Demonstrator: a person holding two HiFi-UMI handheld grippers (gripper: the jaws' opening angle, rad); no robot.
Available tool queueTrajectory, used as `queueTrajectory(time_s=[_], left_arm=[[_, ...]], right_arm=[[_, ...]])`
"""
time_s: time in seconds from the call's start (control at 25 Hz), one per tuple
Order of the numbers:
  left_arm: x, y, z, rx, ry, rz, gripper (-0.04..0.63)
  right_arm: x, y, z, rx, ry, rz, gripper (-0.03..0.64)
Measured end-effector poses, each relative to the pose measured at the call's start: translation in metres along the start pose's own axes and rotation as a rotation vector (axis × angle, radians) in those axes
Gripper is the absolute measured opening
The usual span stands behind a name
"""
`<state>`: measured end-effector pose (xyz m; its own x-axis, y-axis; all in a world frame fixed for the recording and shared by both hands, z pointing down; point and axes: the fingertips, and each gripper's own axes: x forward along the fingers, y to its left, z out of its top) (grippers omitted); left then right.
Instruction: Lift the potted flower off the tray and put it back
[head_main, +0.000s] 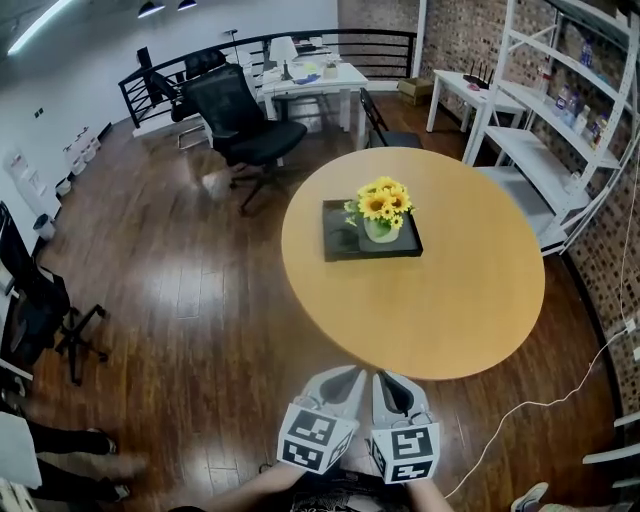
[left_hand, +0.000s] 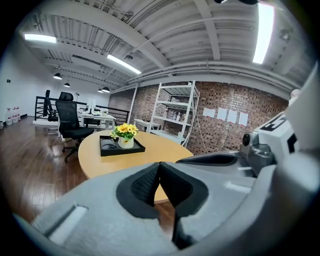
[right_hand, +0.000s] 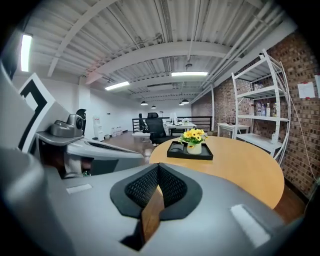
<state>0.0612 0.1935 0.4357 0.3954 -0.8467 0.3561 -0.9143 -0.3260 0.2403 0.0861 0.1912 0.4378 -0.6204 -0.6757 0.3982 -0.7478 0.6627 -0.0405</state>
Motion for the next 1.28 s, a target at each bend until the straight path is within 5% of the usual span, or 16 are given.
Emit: queueTrajectory(time_s=[1.28], left_arm=[[0.133, 0.156, 0.083, 0.022, 0.026, -0.074, 0.005]], right_arm=[[0.188, -0.081, 0.097, 0.016, -0.042, -0.185, -0.002]])
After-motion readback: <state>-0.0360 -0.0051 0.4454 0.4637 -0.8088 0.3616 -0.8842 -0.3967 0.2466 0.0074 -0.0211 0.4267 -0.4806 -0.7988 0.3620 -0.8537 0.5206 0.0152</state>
